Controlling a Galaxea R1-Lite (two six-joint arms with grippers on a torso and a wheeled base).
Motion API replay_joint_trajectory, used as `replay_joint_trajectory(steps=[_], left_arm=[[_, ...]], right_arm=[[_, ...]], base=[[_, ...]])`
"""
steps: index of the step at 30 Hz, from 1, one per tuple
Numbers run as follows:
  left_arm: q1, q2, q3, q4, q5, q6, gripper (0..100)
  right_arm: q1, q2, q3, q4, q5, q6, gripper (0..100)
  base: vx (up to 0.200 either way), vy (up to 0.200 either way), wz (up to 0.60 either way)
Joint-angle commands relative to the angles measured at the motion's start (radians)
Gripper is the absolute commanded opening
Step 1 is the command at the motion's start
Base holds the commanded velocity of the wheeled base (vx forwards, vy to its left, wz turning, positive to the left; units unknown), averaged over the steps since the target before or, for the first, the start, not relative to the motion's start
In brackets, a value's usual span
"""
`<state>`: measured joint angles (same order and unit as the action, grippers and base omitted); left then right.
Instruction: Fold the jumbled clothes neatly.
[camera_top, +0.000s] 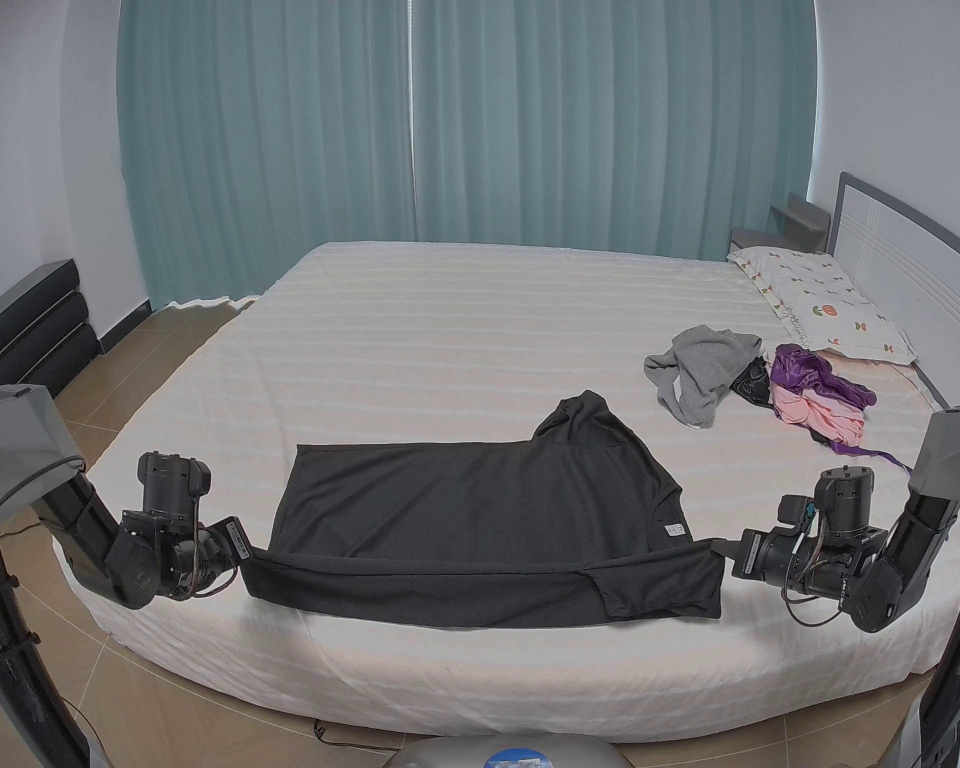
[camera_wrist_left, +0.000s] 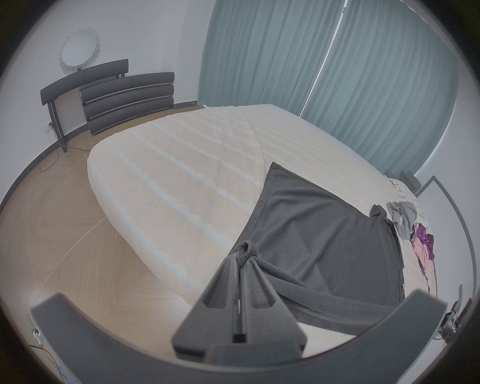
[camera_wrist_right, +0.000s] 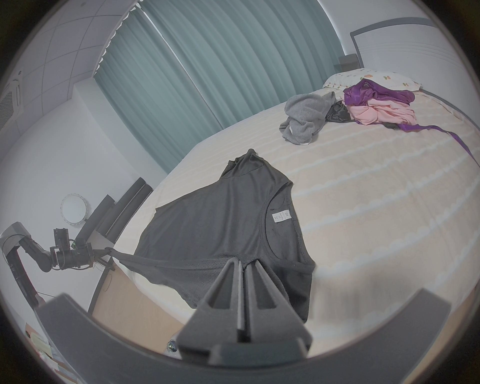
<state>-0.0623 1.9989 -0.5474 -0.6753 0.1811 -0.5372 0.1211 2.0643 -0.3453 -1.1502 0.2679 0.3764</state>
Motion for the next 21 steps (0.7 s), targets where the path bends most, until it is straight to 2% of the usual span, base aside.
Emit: replay_joint_trajectory(steps=[1, 11, 21], left_arm=[[0.001, 0.073, -0.108, 0.059, 0.0, -0.003, 0], [0.001, 0.23, -0.238, 0.072, 0.0, -0.006, 0], [0.001, 0.322, -0.341, 0.083, -0.005, -0.07, 0]], right_arm=[[0.002, 0.091, -0.084, 0.021, -0.001, 0.001, 0], [-0.006, 0.178, -0.236, 0.126, -0.001, 0.003, 0], [-0.006, 0.264, -0.307, 0.119, 0.001, 0.018, 0]], base=[[0.0, 0.0, 0.0], [0.0, 0.0, 0.0], [0.0, 0.0, 0.0]])
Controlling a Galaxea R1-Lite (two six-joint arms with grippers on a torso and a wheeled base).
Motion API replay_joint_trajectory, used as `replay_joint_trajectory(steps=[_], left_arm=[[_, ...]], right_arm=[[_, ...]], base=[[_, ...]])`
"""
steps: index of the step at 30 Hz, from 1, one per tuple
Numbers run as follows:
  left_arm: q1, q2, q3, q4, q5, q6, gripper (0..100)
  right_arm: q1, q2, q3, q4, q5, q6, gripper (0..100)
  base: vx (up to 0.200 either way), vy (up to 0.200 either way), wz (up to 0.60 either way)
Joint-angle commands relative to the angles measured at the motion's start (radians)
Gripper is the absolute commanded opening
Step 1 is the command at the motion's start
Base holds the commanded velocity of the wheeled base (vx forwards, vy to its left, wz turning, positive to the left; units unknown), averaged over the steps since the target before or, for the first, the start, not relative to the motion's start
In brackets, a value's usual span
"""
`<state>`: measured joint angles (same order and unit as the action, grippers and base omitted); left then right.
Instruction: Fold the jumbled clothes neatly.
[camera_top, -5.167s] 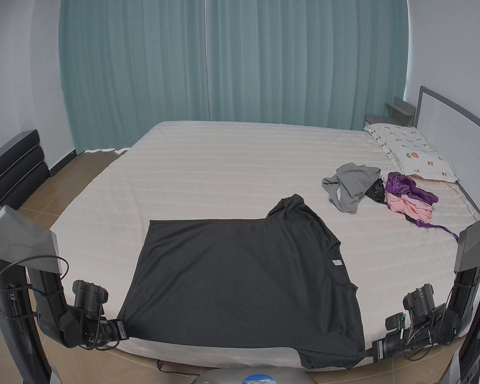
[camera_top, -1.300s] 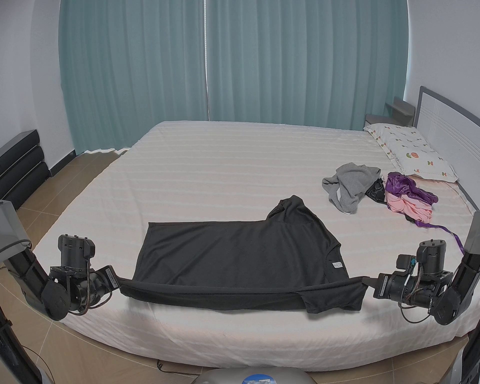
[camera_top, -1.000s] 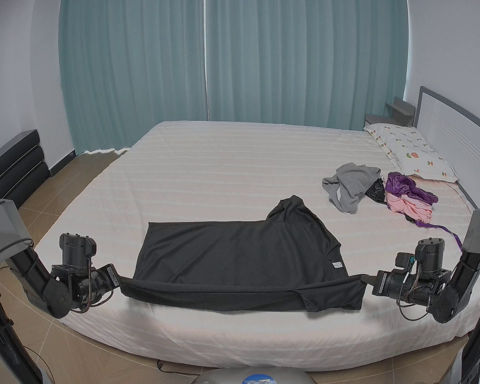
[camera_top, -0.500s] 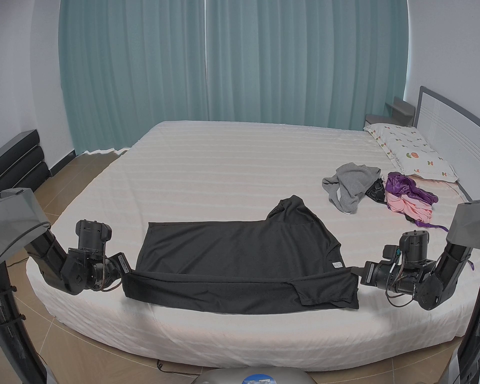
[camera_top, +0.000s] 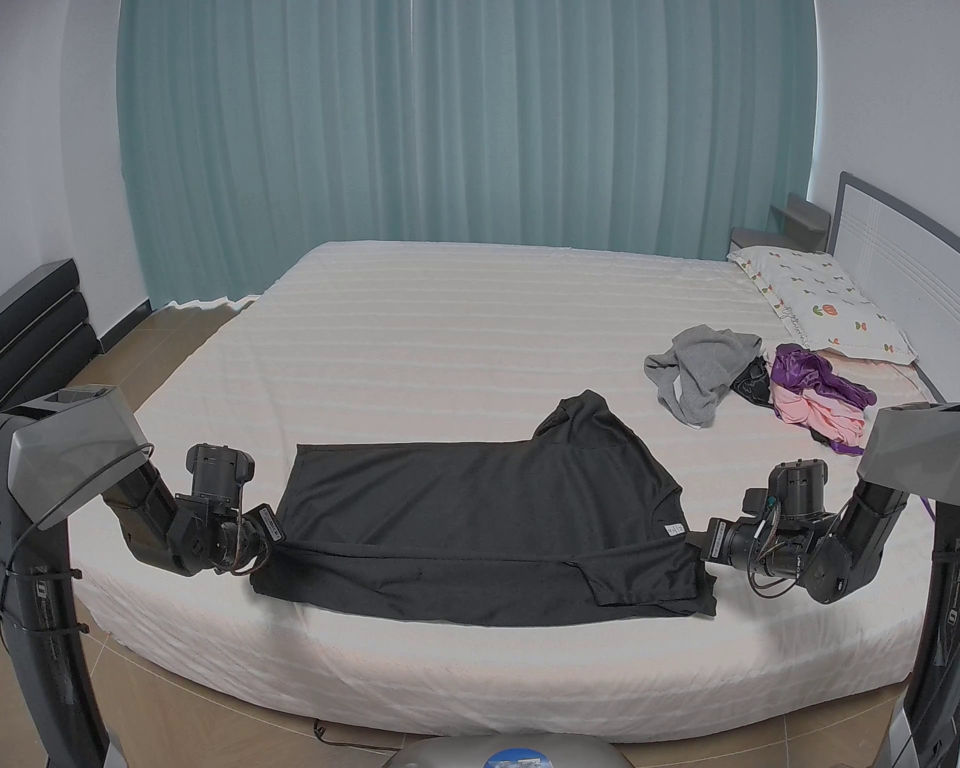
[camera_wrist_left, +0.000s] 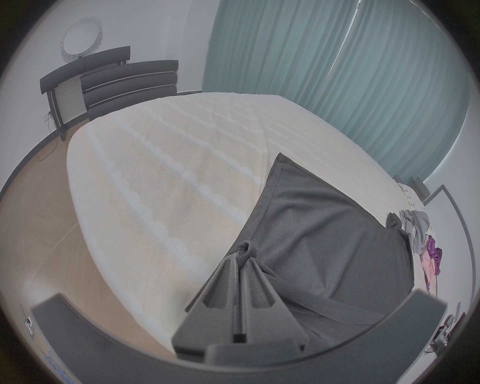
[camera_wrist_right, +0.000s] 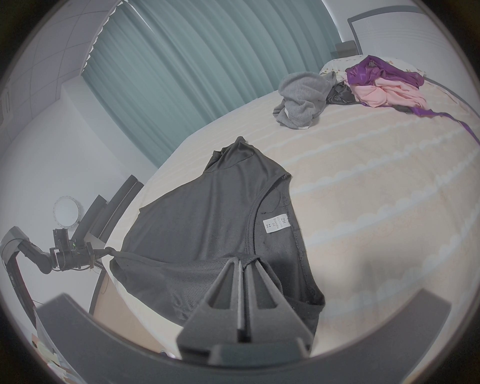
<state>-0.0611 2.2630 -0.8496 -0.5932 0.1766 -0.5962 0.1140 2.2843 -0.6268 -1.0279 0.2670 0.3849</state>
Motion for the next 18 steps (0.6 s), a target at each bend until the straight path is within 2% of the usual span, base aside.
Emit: replay_joint_trajectory(steps=[1, 4, 5, 6, 7, 16, 18], left_arm=[[0.0, 0.067, -0.049, 0.001, 0.0, -0.027, 0], [-0.003, 0.096, -0.059, -0.007, 0.0, -0.048, 0], [-0.005, 0.104, -0.065, -0.007, 0.001, -0.051, 0], [-0.005, 0.107, -0.071, -0.005, 0.001, -0.053, 0], [-0.005, 0.107, -0.075, -0.004, 0.0, -0.054, 100], [-0.002, 0.078, -0.068, -0.007, 0.0, -0.125, 100], [0.009, 0.041, -0.049, -0.01, -0.012, -0.149, 100]], right_arm=[[0.001, 0.05, -0.034, -0.003, 0.001, 0.019, 0], [0.003, 0.07, -0.036, -0.006, 0.001, 0.035, 0], [0.003, 0.073, -0.037, -0.006, 0.001, 0.035, 100], [0.003, 0.075, -0.037, -0.006, 0.001, 0.038, 100], [0.003, 0.073, -0.037, -0.008, 0.003, 0.038, 100], [0.003, 0.064, -0.019, -0.035, -0.003, 0.101, 100], [0.003, 0.063, 0.006, -0.08, -0.006, 0.124, 100]], base=[[0.0, 0.0, 0.0], [0.0, 0.0, 0.0], [0.0, 0.0, 0.0], [0.0, 0.0, 0.0], [0.0, 0.0, 0.0], [0.0, 0.0, 0.0], [0.0, 0.0, 0.0]])
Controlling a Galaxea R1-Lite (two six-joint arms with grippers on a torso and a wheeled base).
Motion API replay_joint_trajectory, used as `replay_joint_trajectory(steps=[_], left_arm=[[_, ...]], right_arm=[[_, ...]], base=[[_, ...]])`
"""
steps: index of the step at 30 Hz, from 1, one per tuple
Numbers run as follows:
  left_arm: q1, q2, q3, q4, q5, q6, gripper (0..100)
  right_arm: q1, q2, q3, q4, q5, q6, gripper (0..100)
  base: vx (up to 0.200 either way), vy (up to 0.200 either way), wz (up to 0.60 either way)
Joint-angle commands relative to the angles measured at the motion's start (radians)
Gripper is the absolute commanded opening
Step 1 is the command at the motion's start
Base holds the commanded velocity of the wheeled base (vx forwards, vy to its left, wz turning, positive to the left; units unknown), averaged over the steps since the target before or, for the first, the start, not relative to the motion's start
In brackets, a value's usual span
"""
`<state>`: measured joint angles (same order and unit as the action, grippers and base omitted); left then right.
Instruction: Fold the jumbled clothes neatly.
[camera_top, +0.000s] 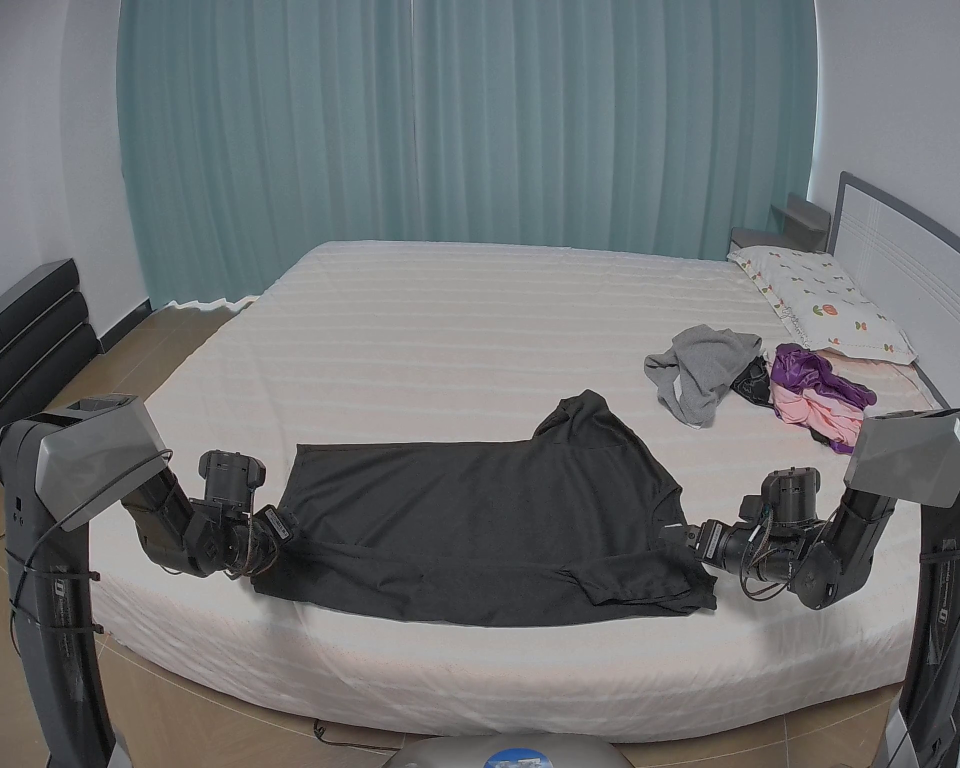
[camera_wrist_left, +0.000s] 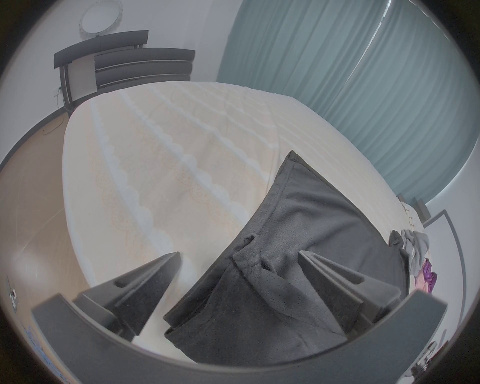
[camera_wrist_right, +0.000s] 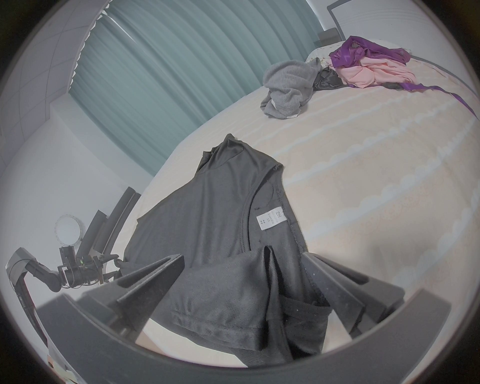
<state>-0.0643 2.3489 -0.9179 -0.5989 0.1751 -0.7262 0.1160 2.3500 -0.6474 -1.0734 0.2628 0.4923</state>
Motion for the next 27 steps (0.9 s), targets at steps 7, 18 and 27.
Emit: replay_joint_trajectory(steps=[7, 18, 27], left_arm=[[0.035, -0.174, 0.099, -0.005, -0.131, -0.062, 100], [0.054, -0.218, 0.136, -0.016, -0.269, -0.131, 100], [0.055, -0.217, 0.174, 0.007, -0.348, -0.113, 100]], right_arm=[[0.002, 0.0, 0.069, -0.123, -0.002, 0.046, 100], [0.007, 0.009, 0.08, -0.129, -0.002, 0.048, 100], [0.007, 0.012, 0.083, -0.128, -0.002, 0.048, 100]], base=[[0.0, 0.0, 0.0], [0.127, 0.0, 0.0], [0.044, 0.0, 0.0]])
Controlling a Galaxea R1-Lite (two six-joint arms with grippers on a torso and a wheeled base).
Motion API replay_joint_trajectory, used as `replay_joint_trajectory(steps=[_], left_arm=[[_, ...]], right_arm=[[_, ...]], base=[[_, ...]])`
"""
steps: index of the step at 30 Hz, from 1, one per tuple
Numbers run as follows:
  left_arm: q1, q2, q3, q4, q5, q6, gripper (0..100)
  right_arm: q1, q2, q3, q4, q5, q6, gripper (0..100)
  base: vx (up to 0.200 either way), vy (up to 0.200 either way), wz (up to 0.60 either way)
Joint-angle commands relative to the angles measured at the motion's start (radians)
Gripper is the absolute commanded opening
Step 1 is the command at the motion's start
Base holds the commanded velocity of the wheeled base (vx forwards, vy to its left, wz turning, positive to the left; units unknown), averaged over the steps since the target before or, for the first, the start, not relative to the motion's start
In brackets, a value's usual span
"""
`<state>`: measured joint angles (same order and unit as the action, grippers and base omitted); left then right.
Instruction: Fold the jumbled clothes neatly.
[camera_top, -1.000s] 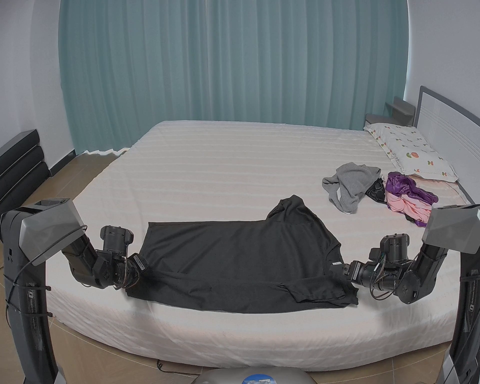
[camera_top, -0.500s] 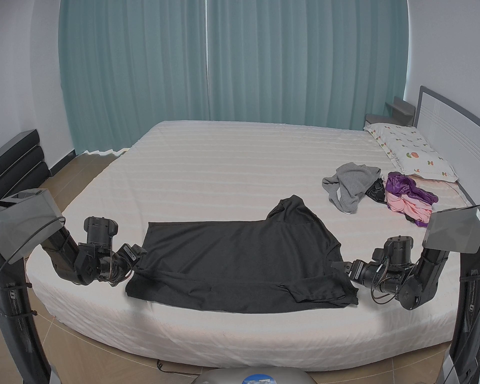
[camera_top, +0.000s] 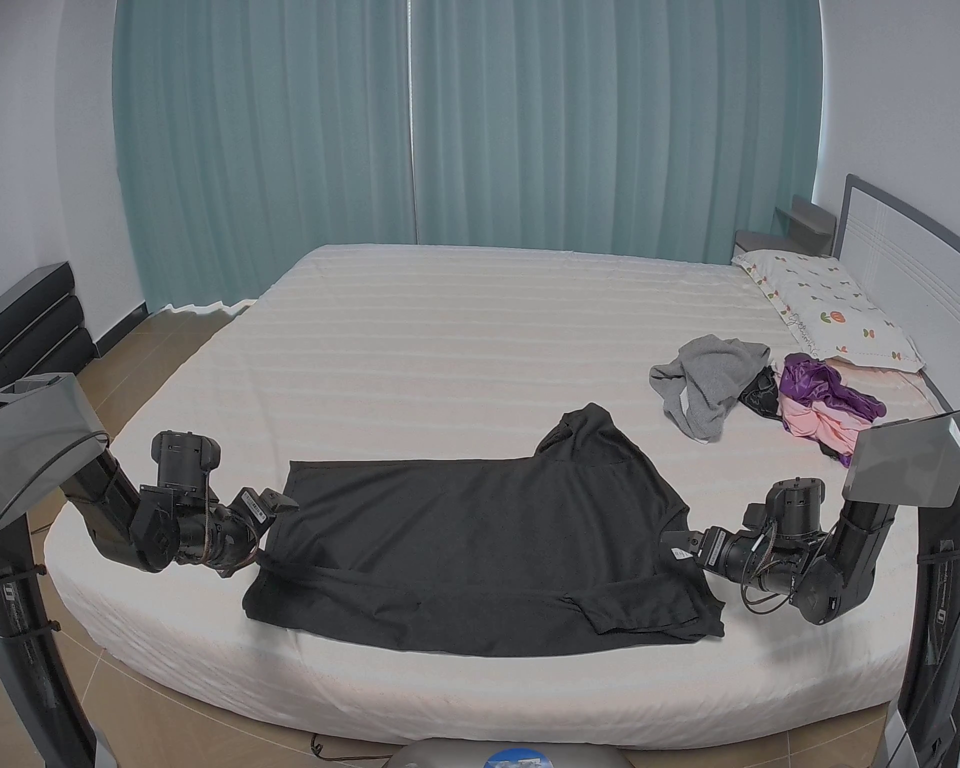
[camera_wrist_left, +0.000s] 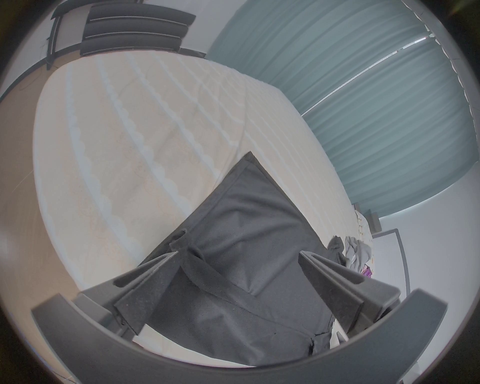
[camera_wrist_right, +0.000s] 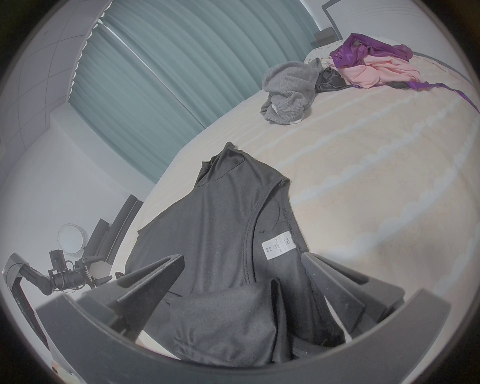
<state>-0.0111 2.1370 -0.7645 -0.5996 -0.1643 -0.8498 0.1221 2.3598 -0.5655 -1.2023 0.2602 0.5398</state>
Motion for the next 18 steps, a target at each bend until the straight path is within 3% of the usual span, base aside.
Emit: replay_joint_trajectory(steps=[1, 5, 12, 18], left_arm=[[0.002, -0.002, 0.028, 0.012, -0.009, 0.025, 100], [-0.001, -0.002, 0.051, 0.05, -0.009, 0.089, 100], [-0.007, 0.021, 0.02, 0.067, 0.005, 0.092, 100], [-0.007, 0.104, -0.052, 0.072, 0.086, 0.092, 100]], right_arm=[[0.001, 0.003, 0.001, 0.001, 0.001, 0.0, 100], [0.002, 0.003, 0.003, 0.001, 0.001, 0.0, 100], [0.002, 0.003, 0.003, 0.001, 0.001, 0.0, 100], [0.004, 0.003, 0.003, 0.001, -0.001, 0.0, 100]], base=[[0.0, 0.0, 0.0], [0.0, 0.0, 0.0], [0.0, 0.0, 0.0], [0.0, 0.0, 0.0]])
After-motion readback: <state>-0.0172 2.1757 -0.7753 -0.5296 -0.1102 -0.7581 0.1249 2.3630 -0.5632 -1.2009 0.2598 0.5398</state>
